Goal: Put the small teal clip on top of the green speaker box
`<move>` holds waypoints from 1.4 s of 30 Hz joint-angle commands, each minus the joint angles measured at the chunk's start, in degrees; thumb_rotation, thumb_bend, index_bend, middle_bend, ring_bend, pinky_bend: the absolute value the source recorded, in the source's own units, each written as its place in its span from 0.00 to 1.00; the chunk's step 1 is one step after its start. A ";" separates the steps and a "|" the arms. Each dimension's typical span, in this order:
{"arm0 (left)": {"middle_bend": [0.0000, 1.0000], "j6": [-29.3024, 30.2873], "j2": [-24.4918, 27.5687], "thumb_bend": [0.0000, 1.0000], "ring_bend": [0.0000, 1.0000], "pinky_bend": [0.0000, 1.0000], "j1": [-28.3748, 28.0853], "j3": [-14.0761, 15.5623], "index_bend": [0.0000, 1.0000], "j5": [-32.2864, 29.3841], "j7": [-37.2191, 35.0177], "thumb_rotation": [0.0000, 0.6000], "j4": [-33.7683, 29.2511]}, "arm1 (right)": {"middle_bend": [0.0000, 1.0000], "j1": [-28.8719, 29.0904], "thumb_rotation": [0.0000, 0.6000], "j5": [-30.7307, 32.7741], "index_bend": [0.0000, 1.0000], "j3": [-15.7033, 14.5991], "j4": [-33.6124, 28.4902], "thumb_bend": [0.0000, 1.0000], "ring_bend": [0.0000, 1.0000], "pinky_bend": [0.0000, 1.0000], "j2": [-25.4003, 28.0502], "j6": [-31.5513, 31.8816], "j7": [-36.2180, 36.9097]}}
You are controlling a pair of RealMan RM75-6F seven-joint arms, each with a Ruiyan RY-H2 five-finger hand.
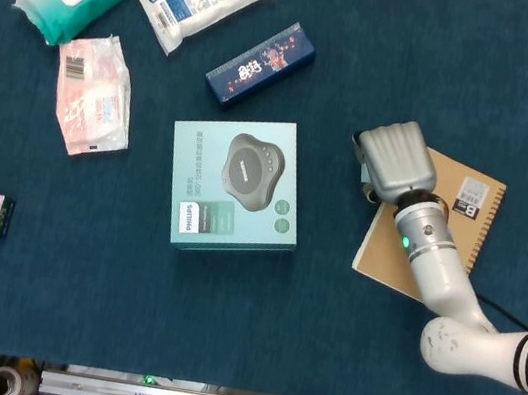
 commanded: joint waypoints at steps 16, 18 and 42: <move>0.43 -0.05 -0.14 0.26 0.39 0.38 0.16 -0.21 0.19 -0.32 -0.58 1.00 0.60 | 1.00 0.00 1.00 -1.28 0.53 0.78 3.48 0.34 1.00 1.00 -1.65 -0.96 0.86; 0.43 -0.08 -0.14 0.26 0.39 0.38 0.13 -0.27 0.19 -0.37 -0.54 1.00 0.59 | 1.00 0.07 1.00 -1.40 0.53 1.05 3.93 0.35 1.00 1.00 -1.83 -1.05 0.99; 0.43 -0.22 0.18 0.26 0.39 0.38 -0.27 -0.88 0.18 -0.71 0.09 1.00 0.16 | 1.00 -0.73 1.00 -6.87 0.57 5.83 5.20 0.47 1.00 1.00 -1.52 1.27 8.77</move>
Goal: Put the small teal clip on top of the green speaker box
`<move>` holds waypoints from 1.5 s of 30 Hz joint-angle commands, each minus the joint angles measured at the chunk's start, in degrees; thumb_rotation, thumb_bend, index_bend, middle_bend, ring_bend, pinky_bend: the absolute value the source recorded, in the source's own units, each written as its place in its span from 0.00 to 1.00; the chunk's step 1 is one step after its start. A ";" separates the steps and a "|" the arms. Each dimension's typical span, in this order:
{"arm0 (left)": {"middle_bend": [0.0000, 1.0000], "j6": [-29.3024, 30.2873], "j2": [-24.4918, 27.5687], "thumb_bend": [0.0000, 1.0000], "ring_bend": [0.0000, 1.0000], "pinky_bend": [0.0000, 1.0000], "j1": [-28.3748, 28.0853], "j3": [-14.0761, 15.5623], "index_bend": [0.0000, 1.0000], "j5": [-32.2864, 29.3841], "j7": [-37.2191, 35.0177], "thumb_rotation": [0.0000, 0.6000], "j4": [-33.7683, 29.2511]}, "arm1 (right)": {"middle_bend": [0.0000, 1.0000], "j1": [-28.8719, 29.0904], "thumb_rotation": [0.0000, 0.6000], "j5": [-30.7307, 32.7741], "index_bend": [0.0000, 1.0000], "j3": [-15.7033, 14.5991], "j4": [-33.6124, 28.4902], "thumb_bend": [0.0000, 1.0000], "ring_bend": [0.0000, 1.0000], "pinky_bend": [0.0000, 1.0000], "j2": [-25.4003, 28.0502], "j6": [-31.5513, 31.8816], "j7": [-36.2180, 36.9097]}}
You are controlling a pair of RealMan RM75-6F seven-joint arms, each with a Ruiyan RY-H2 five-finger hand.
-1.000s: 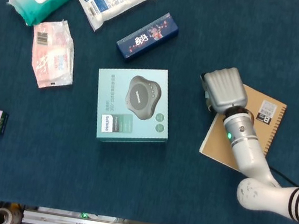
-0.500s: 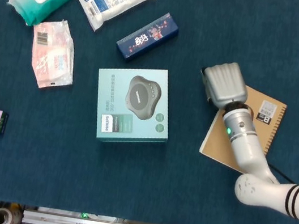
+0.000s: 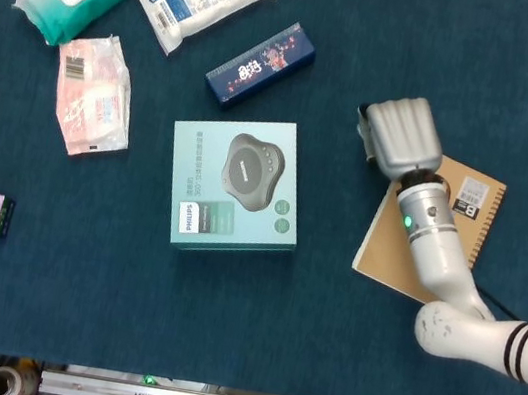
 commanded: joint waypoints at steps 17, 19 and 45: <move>0.43 1.02 1.10 0.26 0.39 0.38 0.45 0.64 0.18 1.02 2.68 1.00 -3.10 | 1.00 -1.59 1.00 -16.58 0.58 4.91 -16.86 0.41 1.00 1.00 6.34 5.11 18.81; 0.43 1.35 1.20 0.26 0.39 0.38 0.55 0.76 0.18 1.41 2.82 1.00 -3.50 | 1.00 -1.18 1.00 -17.39 0.58 5.37 -17.39 0.41 1.00 1.00 5.75 5.25 19.77; 0.43 2.77 0.96 0.26 0.39 0.38 2.33 1.36 0.18 1.51 0.65 1.00 -2.03 | 1.00 2.15 1.00 -22.09 0.58 1.75 -11.81 0.41 1.00 1.00 -3.16 2.73 18.27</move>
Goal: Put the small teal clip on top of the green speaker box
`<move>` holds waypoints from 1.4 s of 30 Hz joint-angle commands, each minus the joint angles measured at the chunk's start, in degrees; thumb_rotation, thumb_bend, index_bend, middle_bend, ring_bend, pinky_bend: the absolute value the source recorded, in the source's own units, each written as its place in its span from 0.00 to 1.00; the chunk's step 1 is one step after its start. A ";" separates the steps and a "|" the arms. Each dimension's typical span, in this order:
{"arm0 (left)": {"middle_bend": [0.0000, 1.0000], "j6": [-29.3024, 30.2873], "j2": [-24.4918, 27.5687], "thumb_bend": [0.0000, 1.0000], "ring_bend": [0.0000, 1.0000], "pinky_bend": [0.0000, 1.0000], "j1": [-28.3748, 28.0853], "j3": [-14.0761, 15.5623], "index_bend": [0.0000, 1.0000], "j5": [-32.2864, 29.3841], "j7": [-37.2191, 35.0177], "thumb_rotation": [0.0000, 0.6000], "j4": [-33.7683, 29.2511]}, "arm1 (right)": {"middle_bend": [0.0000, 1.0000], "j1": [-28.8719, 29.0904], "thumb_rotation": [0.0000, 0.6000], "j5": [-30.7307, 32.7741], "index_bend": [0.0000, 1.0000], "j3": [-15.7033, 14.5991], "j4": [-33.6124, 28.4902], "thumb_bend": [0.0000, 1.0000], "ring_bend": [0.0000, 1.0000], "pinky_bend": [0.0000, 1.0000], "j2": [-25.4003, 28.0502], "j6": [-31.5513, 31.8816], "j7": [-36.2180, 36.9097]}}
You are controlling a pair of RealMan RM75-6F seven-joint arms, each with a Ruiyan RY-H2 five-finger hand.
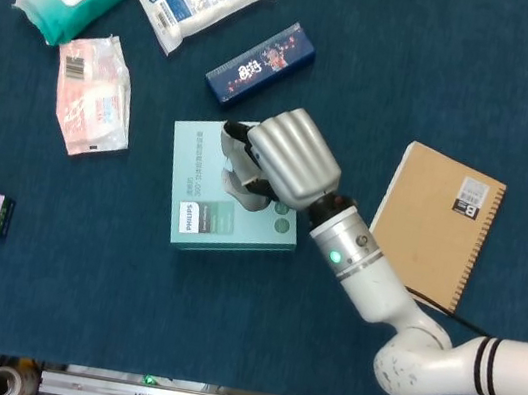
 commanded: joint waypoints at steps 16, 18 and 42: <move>0.43 -0.33 -0.32 0.26 0.39 0.38 -0.21 -0.20 0.18 0.10 0.40 1.00 -0.03 | 1.00 -0.66 1.00 0.56 0.58 -1.35 -1.60 0.41 1.00 1.00 1.49 -2.40 -2.72; 0.43 -0.34 -0.33 0.26 0.39 0.38 -0.20 -0.21 0.18 0.09 0.39 1.00 0.01 | 1.00 -0.73 1.00 0.53 0.58 -1.56 -1.68 0.41 1.00 1.00 1.60 -2.55 -3.05; 0.43 -0.18 -0.59 0.26 0.39 0.38 -0.09 -0.28 0.17 0.37 0.00 1.00 0.61 | 1.00 -2.10 1.00 3.63 0.40 -1.58 -8.31 0.23 1.00 1.00 5.77 -3.09 -6.09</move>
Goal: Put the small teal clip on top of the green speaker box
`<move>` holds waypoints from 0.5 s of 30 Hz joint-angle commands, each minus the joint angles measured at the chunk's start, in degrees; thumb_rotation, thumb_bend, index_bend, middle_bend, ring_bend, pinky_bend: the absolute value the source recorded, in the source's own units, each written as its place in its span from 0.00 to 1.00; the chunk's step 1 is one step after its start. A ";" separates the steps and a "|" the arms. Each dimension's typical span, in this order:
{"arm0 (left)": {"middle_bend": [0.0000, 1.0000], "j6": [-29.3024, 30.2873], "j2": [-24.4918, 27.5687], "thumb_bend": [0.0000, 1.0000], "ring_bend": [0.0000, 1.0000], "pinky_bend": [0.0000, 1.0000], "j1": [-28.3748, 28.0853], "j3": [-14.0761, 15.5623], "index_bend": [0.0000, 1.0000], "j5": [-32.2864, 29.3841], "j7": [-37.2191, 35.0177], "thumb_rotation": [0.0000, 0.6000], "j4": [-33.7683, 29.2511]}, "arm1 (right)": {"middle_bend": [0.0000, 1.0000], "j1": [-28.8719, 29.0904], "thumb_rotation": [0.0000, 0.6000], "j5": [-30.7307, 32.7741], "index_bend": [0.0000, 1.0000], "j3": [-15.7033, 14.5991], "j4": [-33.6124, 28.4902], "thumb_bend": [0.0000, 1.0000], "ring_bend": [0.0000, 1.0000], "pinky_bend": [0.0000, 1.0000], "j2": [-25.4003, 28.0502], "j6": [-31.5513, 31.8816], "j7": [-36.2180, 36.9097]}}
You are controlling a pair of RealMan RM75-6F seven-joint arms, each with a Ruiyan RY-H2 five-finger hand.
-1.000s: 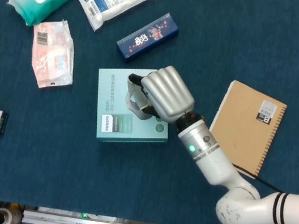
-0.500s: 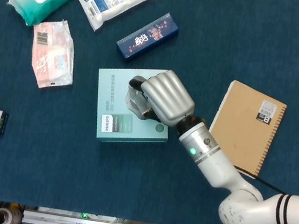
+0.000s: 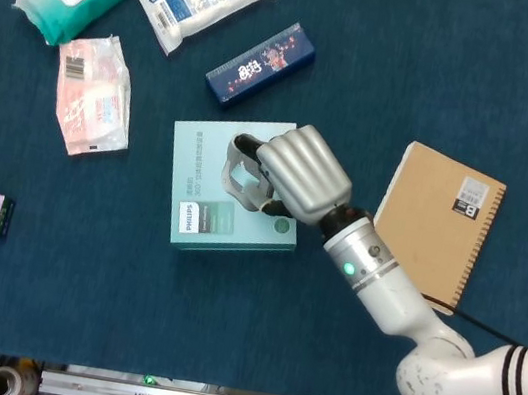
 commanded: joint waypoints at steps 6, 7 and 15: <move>0.43 0.13 0.51 0.26 0.39 0.38 -0.23 -0.34 0.16 0.13 0.09 1.00 -0.14 | 1.00 -1.21 1.00 -1.34 0.38 0.36 -2.87 0.21 1.00 1.00 2.60 1.88 1.32; 0.43 0.03 0.61 0.26 0.39 0.38 -0.32 -0.41 0.16 0.07 0.14 1.00 -0.19 | 1.00 -1.36 1.00 -1.52 0.38 0.36 -3.23 0.21 1.00 1.00 2.96 2.11 1.39; 0.43 -0.34 1.17 0.26 0.39 0.38 -1.02 -0.68 0.16 0.49 0.84 1.00 -0.98 | 1.00 -2.32 1.00 -2.12 0.36 -0.28 -5.27 0.08 1.00 1.00 5.30 2.70 1.71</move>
